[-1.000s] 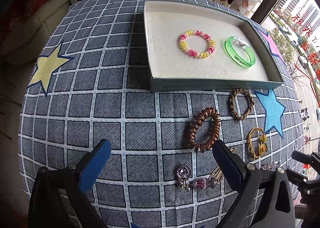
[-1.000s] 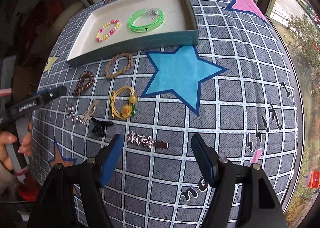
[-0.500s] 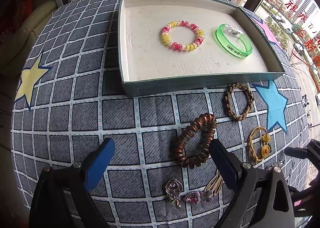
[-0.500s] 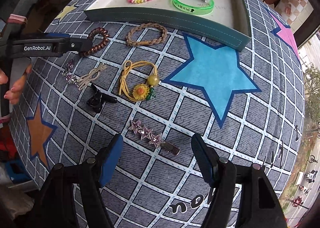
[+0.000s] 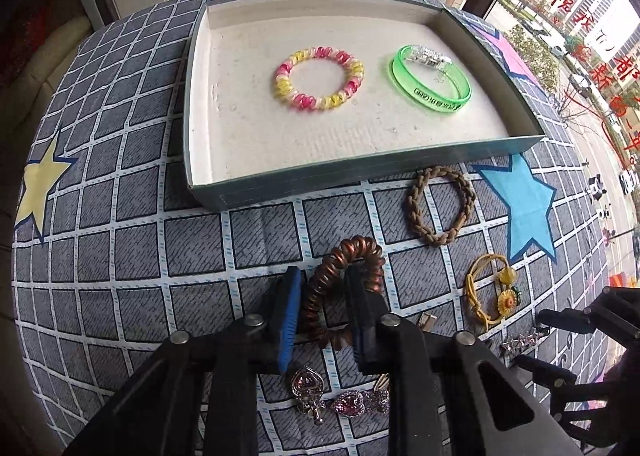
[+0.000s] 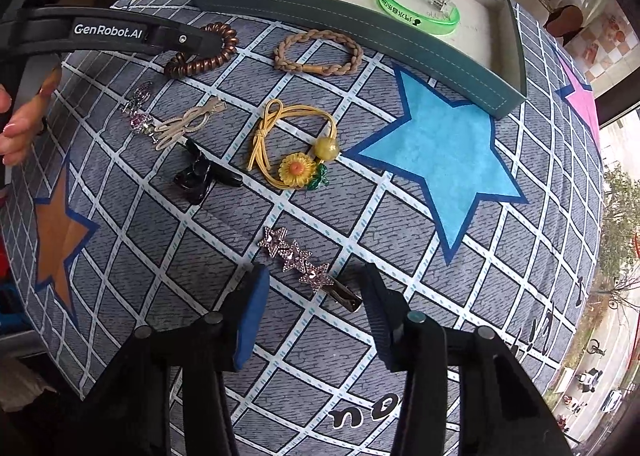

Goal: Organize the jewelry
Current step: 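Grasp the brown coil hair tie with the left tool while the right tool grasps the star clip, then carry the coil tie and star clip into the tray and release both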

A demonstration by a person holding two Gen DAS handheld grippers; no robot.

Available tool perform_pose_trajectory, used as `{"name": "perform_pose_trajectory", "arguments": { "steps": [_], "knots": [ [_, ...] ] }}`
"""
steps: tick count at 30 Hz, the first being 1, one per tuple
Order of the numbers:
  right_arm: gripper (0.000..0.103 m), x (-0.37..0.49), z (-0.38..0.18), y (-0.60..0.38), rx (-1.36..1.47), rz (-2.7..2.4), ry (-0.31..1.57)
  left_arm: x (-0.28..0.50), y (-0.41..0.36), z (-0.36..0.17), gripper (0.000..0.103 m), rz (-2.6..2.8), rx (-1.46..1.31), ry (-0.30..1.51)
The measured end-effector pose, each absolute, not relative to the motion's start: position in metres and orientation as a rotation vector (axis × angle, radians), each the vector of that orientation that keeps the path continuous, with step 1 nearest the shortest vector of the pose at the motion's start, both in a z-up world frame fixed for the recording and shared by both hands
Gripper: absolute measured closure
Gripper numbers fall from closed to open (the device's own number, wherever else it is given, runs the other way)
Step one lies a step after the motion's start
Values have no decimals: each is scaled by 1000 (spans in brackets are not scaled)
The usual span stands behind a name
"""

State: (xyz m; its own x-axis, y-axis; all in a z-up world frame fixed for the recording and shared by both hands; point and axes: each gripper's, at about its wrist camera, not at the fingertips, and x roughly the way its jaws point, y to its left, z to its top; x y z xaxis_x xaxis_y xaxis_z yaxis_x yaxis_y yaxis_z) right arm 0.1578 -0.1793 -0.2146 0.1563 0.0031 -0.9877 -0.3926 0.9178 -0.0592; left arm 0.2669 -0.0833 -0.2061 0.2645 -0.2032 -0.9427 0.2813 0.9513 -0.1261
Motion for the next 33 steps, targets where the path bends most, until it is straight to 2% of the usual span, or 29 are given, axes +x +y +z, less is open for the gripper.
{"name": "perform_pose_trajectory", "arguments": {
  "steps": [1,3,5,9,20,33],
  "knots": [
    [65,155,-214,-176,-338,291,1393,266,-85,-206,78,-330,76,1256],
    [72,153,-215,-171,-337,284,1396,265,-88,-206,79,-343,69,1261],
    [84,151,-216,-167,-328,273,1400,262,-90,-203,79,-357,68,1254],
    [84,151,-217,-167,-259,224,1414,259,-90,-196,79,-368,59,1236],
    [84,150,-199,-225,174,140,1441,231,-55,-164,79,-364,18,1187],
    [84,195,-153,-261,332,139,1313,261,-58,-119,79,-353,-16,1088]
  ]
}}
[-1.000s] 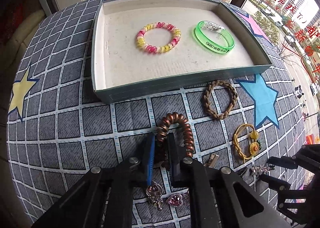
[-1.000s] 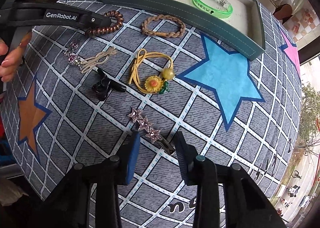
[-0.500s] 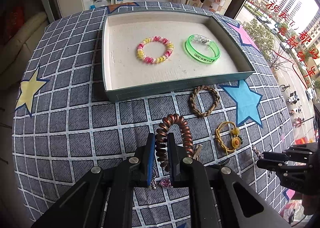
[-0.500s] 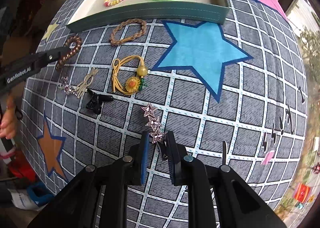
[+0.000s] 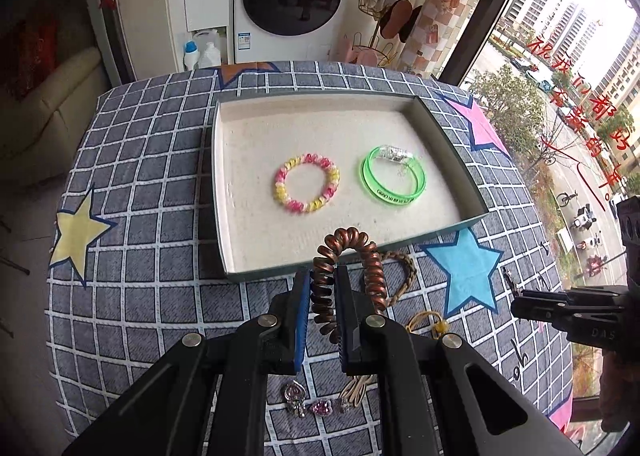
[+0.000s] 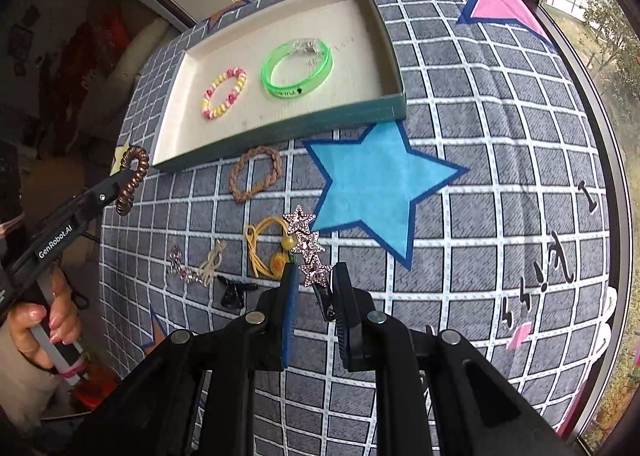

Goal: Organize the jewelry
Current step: 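Carry the coil tie and star clip into the tray and release both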

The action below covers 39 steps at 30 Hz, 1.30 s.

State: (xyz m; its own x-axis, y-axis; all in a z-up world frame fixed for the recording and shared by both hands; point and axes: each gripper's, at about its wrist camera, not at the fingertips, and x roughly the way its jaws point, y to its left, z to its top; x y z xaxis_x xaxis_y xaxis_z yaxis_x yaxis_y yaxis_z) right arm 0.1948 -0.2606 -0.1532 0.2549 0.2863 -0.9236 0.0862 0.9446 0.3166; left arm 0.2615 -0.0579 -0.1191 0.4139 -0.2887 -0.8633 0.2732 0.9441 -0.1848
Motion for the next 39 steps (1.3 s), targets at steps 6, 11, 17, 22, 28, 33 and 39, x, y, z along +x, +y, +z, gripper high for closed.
{"name": "perform_pose_trajectory", "arguments": {
  "steps": [6,11,17,22,28,33,39],
  "knots": [
    [84,232,-139,-263,327,143,1265,288,-64,-113,79,-341,-43,1070],
    [84,262,-133,-268,341,138,1238,311,-70,-113,79,-325,-50,1056],
    [84,298,-134,-272,367,129,1219,335,-77,-120,79,-293,-66,1057],
    [84,324,-141,-276,395,131,1220,349,-85,-127,79,-275,-46,1060],
    [84,351,-153,-278,398,128,1227,362,-94,-139,79,-249,-31,1074],
    [84,372,-162,-279,388,120,1231,370,-102,-153,79,-233,-10,1093],
    [84,389,-177,-283,379,96,1238,378,-108,-170,79,-201,26,1107]
  ]
}}
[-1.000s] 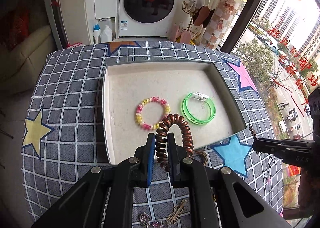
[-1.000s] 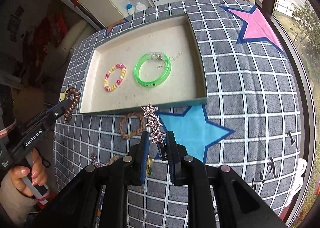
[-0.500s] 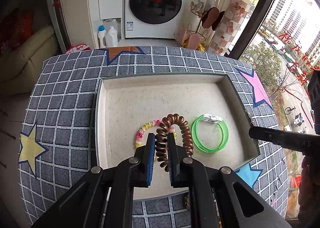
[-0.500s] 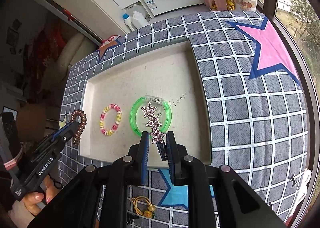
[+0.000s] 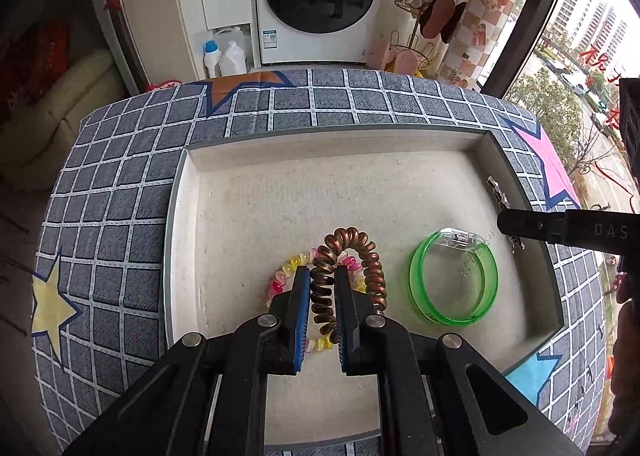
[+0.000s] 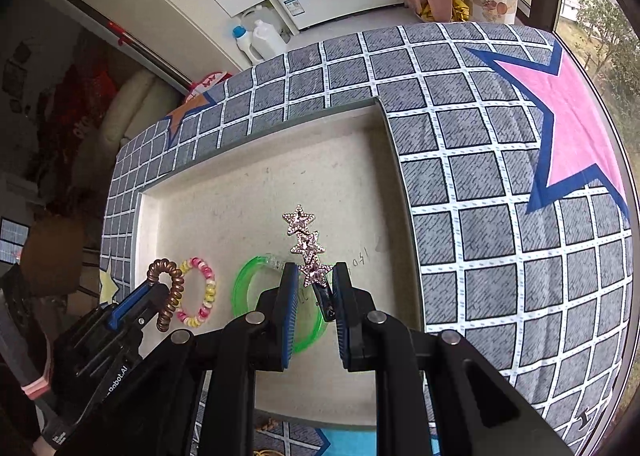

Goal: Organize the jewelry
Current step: 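Carry the coil tie and star clip into the tray and release both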

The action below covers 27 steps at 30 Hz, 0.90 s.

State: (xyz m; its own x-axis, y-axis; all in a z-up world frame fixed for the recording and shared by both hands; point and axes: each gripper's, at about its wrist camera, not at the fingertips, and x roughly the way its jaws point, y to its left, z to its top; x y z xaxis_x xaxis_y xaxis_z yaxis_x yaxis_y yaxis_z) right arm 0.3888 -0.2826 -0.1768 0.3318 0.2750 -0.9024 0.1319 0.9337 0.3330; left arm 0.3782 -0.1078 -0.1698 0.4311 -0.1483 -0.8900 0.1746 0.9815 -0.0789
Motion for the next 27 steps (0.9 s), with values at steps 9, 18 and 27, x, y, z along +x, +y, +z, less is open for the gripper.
{"name": "perform_pose_trajectory", "arguments": {
  "steps": [9,18,27],
  "knots": [
    [84,407,-198,-285,341,58,1264,383,-113,-189,79,-162,106,1136],
    [83,408,-199,-280,322,65,1259,384,-112,-192,79,-115,140,1150],
    [50,404,-188,-283,378,69,1218,382,-113,-187,56,-123,156,1147]
  ]
}}
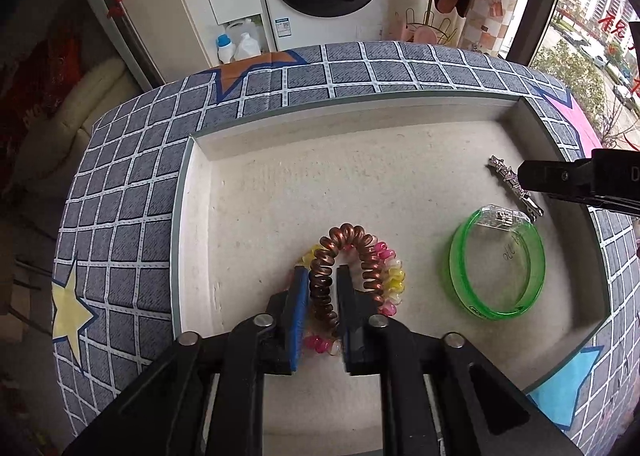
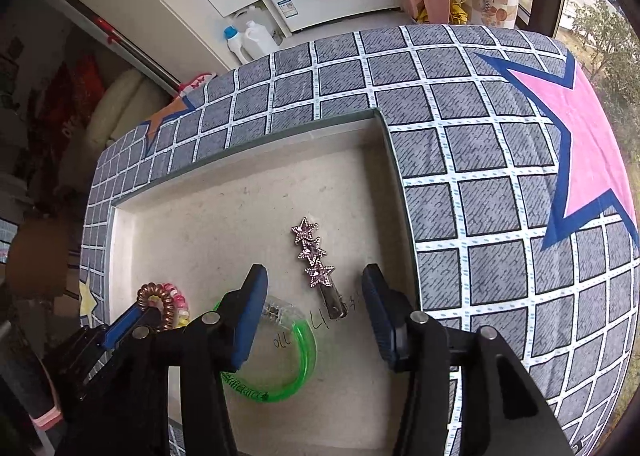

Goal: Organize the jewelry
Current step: 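Carry the coil tie and star clip into the tray and release both, then move both open tools back toward the remaining jewelry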

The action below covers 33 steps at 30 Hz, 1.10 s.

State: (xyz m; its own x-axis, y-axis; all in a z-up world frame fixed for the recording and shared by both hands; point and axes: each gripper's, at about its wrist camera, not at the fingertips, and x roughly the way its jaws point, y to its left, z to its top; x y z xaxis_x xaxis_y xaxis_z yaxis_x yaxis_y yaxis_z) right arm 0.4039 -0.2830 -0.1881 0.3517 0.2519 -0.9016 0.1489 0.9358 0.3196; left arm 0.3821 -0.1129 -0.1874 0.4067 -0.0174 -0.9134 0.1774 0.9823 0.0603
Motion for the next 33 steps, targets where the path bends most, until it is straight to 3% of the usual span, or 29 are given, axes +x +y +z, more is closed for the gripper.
{"name": "perform_pose_trajectory", "arguments": {
  "steps": [1,2,12,16,33],
  "knots": [
    [50,403,-185,-284,382,68,1210,382,-112,-186,12,-102,159,1137],
    [50,401,-181,-284,386,70,1201,380,-109,-182,0,-87,149,1109],
    [48,378,-155,-283,448,99,1151,372,-106,-152,0,-109,146,1038],
    [23,366,-147,-279,462,99,1131,362,-98,-140,0,-125,150,1020],
    [21,284,-131,-263,474,77,1159,279,-36,-132,0,-144,110,1091]
  ]
}}
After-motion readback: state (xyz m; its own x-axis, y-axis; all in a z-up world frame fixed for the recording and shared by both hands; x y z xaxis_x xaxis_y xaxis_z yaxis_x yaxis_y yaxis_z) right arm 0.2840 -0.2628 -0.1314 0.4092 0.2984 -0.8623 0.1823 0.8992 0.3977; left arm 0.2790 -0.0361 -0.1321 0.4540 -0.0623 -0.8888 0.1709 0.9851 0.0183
